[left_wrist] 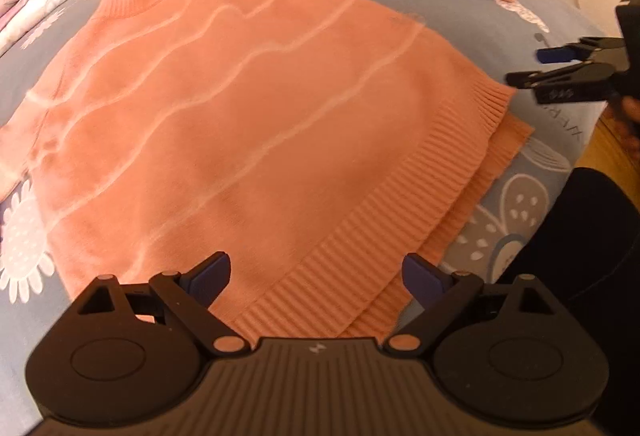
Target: Fold clothes
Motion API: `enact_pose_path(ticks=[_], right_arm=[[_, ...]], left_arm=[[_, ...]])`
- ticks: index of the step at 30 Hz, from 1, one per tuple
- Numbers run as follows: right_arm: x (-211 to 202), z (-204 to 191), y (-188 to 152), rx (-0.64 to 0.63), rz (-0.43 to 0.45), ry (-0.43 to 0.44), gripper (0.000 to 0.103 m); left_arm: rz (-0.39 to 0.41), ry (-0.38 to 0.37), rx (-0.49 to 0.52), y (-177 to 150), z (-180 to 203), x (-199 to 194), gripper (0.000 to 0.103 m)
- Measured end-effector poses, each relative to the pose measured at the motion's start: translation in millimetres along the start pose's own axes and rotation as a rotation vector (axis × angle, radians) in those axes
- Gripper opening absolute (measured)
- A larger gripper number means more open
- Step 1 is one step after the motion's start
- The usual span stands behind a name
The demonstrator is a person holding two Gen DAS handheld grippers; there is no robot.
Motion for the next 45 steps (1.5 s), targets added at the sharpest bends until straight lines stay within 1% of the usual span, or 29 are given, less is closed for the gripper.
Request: enact_pose_path(ticks=[1, 2, 4, 5, 6, 8, 10, 11, 12, 14, 15, 18, 20, 23, 24, 26, 28, 32, 33, 35, 38, 40, 42, 45], right_arm=[[2, 15, -3, 0.035, -0.028, -0.006, 0.076], [1, 23, -4, 0.068, -0.038, 0.028, 0.076], [-3, 30, -4, 0.136, -0.041, 0.144, 0.076], [-4, 31, -1, 0.176, -0.040, 0.214, 0.076], [-4, 30, 3, 0.219, -0.036, 0.277, 0.076], [0, 26, 12, 0.268, -0.028, 0.368, 0.076], [9, 17, 23, 0.276, -0.021, 0.429, 0.076], [16, 11, 29, 0.278, -0.035, 0.459, 0.076], [23, 4, 34, 0.281, -0.055, 0.489, 0.076], [34, -3, 41, 0.289, -0.078, 0.502, 0.076], [37, -6, 43, 0.290, -0.089, 0.502, 0.076], [34, -10, 45, 0.285, -0.083, 0.497, 0.076], [29, -12, 44, 0.284, -0.080, 0.492, 0.076], [10, -20, 43, 0.268, -0.063, 0.499, 0.076], [0, -29, 45, 0.248, -0.054, 0.515, 0.076], [-25, -60, 48, 0.159, -0.035, 0.556, 0.076], [-52, -106, 48, 0.027, -0.016, 0.595, 0.076], [-102, -226, 39, -0.287, 0.040, 0.647, 0.076], [-114, -258, 33, -0.374, 0.061, 0.652, 0.076], [-134, -313, 18, -0.509, 0.088, 0.663, 0.076], [-162, -373, -19, -0.776, 0.148, 0.665, 0.075], [-168, -393, -47, -0.997, 0.213, 0.600, 0.075], [-163, -400, -64, -1.163, 0.260, 0.508, 0.075], [-154, -406, -63, -1.262, 0.294, 0.422, 0.075]], left_arm=[[-0.004, 0.017, -0.017, -5, -7, -1, 0.093], [-0.003, 0.034, -0.038, -10, -14, -3, 0.093], [0.026, 0.060, -0.107, -18, -31, -10, 0.093], [0.059, 0.073, -0.159, -22, -41, -17, 0.093], [0.089, 0.086, -0.225, -26, -52, -23, 0.093], [0.144, 0.108, -0.378, -36, -77, -34, 0.093], [0.192, 0.136, -0.557, -51, -106, -44, 0.093], [0.215, 0.148, -0.646, -59, -121, -50, 0.093], [0.226, 0.135, -0.732, -67, -133, -53, 0.093], [0.260, 0.086, -0.926, -87, -162, -58, 0.092], [0.272, 0.058, -0.999, -93, -173, -58, 0.092], [0.266, -0.041, -1.134, -107, -193, -47, 0.092], [0.241, -0.072, -1.167, -111, -198, -37, 0.091], [0.203, -0.065, -1.157, -110, -201, -28, 0.091], [0.197, -0.075, -1.151, -108, -200, -26, 0.091], [0.194, -0.105, -1.136, -106, -198, -24, 0.091], [0.197, -0.102, -1.124, -107, -199, -26, 0.091], [0.210, -0.096, -1.106, -114, -201, -36, 0.092], [0.219, -0.102, -1.101, -116, -202, -40, 0.092], [0.232, -0.108, -1.094, -120, -205, -47, 0.092], [0.240, -0.132, -1.045, -125, -202, -60, 0.092], [0.252, -0.156, -0.998, -129, -197, -69, 0.092], [0.256, -0.164, -0.968, -135, -194, -73, 0.092], [0.251, -0.147, -0.944, -145, -192, -74, 0.092]])
Point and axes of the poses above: each gripper's, at about its wrist camera, not at the fingertips, and x roughly the way its jaws point, z to its right, y to its top, the point moved 9 cm from there along x, roughly the way its jaws point, and after that the axes turned 4 degrees about -y, right-handed, at the moved point
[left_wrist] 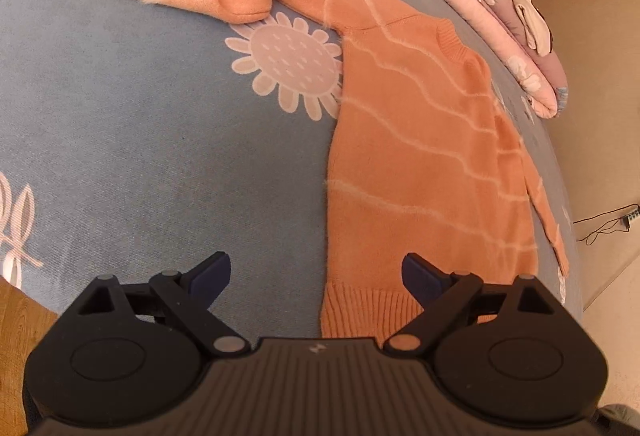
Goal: Fold clothes
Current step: 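Grasp the ribbed hem corner with the right gripper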
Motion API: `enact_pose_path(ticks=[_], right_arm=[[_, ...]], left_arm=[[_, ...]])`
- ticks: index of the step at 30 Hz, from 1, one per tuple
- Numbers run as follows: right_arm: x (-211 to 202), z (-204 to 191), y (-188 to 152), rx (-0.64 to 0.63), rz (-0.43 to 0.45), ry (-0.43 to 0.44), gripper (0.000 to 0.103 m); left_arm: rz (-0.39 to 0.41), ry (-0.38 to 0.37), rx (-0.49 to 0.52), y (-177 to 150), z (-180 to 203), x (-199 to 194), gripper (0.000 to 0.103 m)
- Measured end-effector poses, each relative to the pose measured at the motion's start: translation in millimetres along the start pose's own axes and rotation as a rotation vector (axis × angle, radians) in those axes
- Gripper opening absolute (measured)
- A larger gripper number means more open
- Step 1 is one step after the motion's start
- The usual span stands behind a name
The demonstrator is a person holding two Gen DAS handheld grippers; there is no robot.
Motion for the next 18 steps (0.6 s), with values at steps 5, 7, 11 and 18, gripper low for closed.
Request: enact_pose_path(ticks=[5, 7, 11, 18], right_arm=[[4, 15, 13, 0.001, -0.021, -0.045, 0.075], [6, 13, 18, -0.003, -0.025, -0.051, 0.075], [12, 6, 21, -0.069, -0.022, -0.130, 0.047], [20, -5, 21, -0.046, -0.087, -0.007, 0.007]], left_arm=[[-0.017, -0.052, 0.002, -10, -4, -1, 0.092], [-0.018, -0.052, 0.009, -11, -5, -1, 0.092], [-0.010, -0.049, 0.026, -9, -8, -3, 0.092], [-0.030, -0.053, 0.036, -15, -12, -1, 0.092]])
Point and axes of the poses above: each gripper's, at about its wrist camera, not at the fingertips, and x roughly the way its jaws point, z to its right, y to its top, the point moved 9 cm from there along x, roughly the way its jaws point, and after that the axes turned 4 degrees about -y, right-handed, at the moved point
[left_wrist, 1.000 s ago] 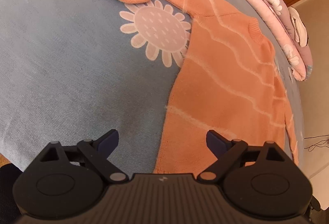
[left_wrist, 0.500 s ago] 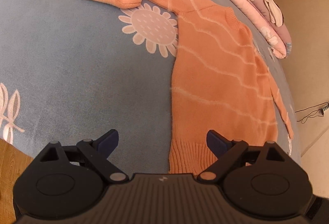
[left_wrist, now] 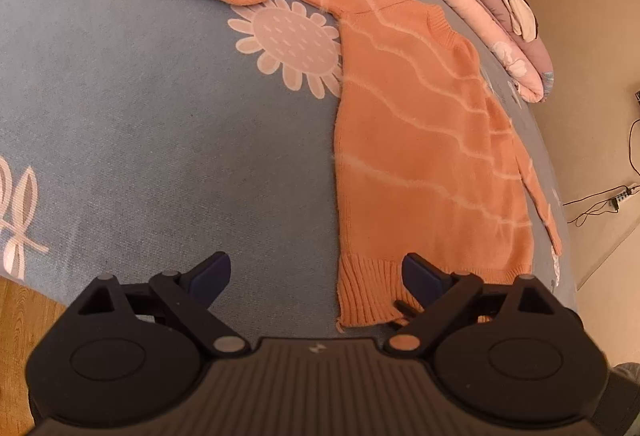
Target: Fold clothes
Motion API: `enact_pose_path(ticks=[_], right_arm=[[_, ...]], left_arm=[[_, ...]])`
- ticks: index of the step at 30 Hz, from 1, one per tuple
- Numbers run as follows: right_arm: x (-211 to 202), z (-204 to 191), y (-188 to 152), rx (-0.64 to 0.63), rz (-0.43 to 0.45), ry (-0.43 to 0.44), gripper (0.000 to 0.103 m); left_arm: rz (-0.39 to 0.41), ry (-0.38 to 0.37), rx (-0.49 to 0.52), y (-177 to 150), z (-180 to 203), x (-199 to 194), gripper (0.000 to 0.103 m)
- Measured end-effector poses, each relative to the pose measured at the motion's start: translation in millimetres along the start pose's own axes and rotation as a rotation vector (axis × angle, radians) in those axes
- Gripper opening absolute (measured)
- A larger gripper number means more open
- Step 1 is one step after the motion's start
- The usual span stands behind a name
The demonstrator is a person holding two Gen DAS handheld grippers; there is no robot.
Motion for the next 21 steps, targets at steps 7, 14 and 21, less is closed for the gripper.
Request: enact_pose_path(ticks=[7, 14, 21], right_arm=[[-26, 88, -3, 0.477, -0.006, 0.161, 0.007], [-45, 130, -15, 0.599, 0.002, 0.205, 0.007], [-44, 122, -21, 0.611, 0.006, 0.246, 0.007]], left_arm=[[-0.024, 0.088, 0.345, -18, 21, 0, 0.093], [0.081, 0.247, 1.109, -29, 88, 27, 0.092], [0.122, 0.212, 1.819, -46, 125, 58, 0.080]])
Point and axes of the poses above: each gripper's, at about its wrist camera, not at the fingertips, and x roughly the way its jaws point, z to its right, y to its top, the point moved 9 cm from there along x, roughly the way its jaws point, and after that the axes turned 4 degrees about -y, right-handed, at the moved point
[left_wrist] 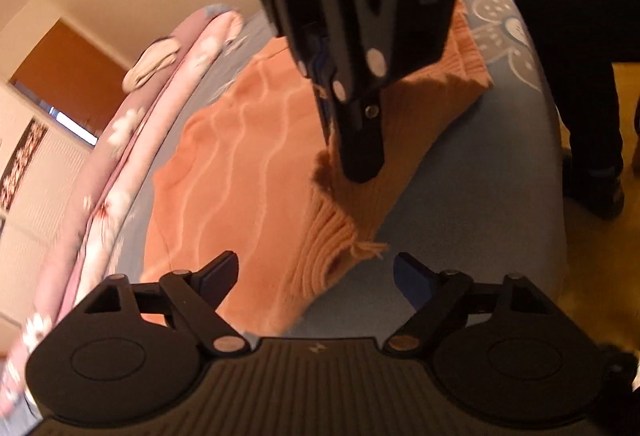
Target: Fold clothes
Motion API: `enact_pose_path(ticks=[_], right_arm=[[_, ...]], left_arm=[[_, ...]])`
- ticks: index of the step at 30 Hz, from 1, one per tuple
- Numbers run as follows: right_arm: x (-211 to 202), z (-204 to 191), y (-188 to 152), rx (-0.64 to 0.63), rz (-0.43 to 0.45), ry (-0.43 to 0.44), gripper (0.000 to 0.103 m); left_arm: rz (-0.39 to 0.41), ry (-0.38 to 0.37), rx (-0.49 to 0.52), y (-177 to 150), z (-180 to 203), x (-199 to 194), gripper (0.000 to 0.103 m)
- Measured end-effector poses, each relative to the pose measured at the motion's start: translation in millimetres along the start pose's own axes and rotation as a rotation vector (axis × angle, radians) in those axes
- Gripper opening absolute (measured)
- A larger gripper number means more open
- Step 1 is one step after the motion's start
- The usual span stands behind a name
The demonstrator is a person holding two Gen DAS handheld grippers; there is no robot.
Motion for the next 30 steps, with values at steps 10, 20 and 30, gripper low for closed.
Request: enact_pose_path(ticks=[10, 20, 30], right_arm=[[-5, 15, -11, 0.106, 0.068, 0.097, 0.022], [-14, 13, -79, -0.075, 0.125, -0.064, 0.072], [41, 44, -99, -0.116, 0.064, -0.266, 0.069]], left_arm=[[-0.042, -0.249, 0.080, 1, 11, 23, 0.009], [-0.089, -0.493, -0.281, -3, -32, 23, 0.007], [-0.072, -0.516, -0.329, 7, -63, 21, 0.007]])
Point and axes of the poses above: each gripper's, at about its wrist camera, not at the fingertips, and x roughly the way its jaws point, z to its right, y to its top, the point moved 9 cm from there along x, roughly the way its jaws point, and after that the axes turned 4 degrees about -y, right-handed, at the moved point
